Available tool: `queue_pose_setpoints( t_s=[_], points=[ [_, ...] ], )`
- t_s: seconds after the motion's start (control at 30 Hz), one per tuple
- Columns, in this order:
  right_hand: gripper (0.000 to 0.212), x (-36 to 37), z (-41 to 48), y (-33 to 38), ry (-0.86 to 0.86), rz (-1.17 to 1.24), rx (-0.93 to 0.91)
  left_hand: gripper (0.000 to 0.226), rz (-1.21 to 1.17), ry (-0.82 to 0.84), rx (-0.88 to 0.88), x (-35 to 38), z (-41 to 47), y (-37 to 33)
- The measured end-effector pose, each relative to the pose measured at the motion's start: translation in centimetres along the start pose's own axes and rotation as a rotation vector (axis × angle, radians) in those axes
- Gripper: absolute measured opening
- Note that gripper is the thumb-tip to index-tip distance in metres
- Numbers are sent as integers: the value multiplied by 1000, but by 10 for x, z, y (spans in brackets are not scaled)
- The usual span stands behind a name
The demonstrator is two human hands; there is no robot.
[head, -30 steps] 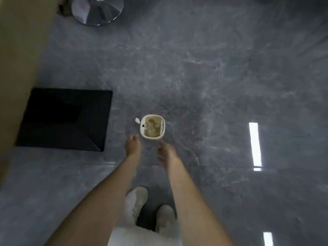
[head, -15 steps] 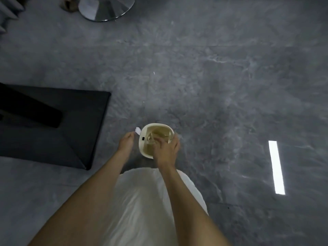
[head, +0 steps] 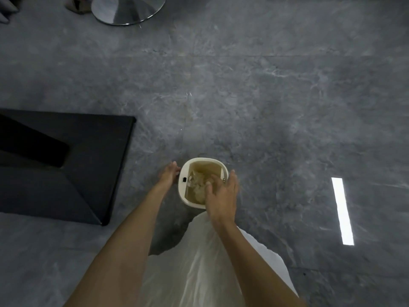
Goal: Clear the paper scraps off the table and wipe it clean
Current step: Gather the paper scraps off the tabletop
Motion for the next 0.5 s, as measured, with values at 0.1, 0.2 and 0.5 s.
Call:
queue_pose_setpoints(
  t_s=[0.1,0.2,0.5],
  points=[
    [39,2,0,-3,0,24,16,37,27,-10,3,0,1,5],
    [40,1,1,-2,-3,52,9,42,-84,-137,-22,-13,-8,9],
    [36,-12,-29,33,51,126,69,41,-181,-169,275,-11,-140,-32]
  ],
)
Point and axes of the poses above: each hand's wrist, its own z-axis towards the middle knuckle, its own x-axis out of the palm, y = z × x, the point moved 1 cm from there along z, towards the middle knuckle, and after that the axes turned 14 degrees about z, right-handed, at the moved point
